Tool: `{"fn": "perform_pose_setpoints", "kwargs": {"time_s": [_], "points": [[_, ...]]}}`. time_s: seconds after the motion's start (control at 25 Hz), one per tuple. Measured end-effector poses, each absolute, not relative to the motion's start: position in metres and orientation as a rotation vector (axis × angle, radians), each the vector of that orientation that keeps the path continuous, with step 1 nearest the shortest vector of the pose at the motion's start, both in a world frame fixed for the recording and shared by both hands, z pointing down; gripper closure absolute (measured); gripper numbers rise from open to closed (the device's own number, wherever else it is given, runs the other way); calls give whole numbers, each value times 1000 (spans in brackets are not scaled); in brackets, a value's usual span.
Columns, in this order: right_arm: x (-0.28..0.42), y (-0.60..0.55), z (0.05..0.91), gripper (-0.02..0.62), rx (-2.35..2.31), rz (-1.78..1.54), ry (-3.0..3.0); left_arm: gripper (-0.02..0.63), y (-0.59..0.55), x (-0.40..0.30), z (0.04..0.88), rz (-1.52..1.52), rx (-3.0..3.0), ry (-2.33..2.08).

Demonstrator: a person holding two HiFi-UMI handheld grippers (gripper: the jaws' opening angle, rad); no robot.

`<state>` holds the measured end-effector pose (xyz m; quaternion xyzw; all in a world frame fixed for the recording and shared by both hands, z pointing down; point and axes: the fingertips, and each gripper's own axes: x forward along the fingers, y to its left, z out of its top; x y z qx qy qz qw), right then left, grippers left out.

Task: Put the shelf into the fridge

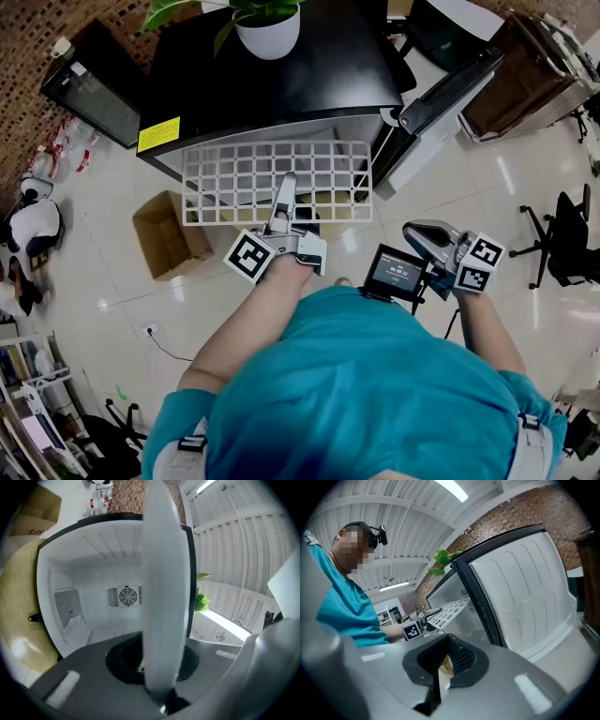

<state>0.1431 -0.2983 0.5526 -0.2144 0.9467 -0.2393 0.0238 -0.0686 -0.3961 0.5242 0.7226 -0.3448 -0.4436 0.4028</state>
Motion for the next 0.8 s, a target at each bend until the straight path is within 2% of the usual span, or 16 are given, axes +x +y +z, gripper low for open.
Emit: {"fn": "perform_pose_setpoints", "kwargs": {"time_s": [0.32,0.6,0.72,0.8], "points": [[148,-295,556,594,-684,-743,2924,578,-403,-85,524,-1160,1784,-919],[155,-294,556,594,-705,-754,2911,572,-403,-63,516,-1115,1865,-836],[159,-295,558,594,-714,-760,2903,555,-400,-52,517,-1086,1884,-779],[162,-297,560,594,-709,-761,2901,516,-397,-39,517,-1053,1912,-726]]}}
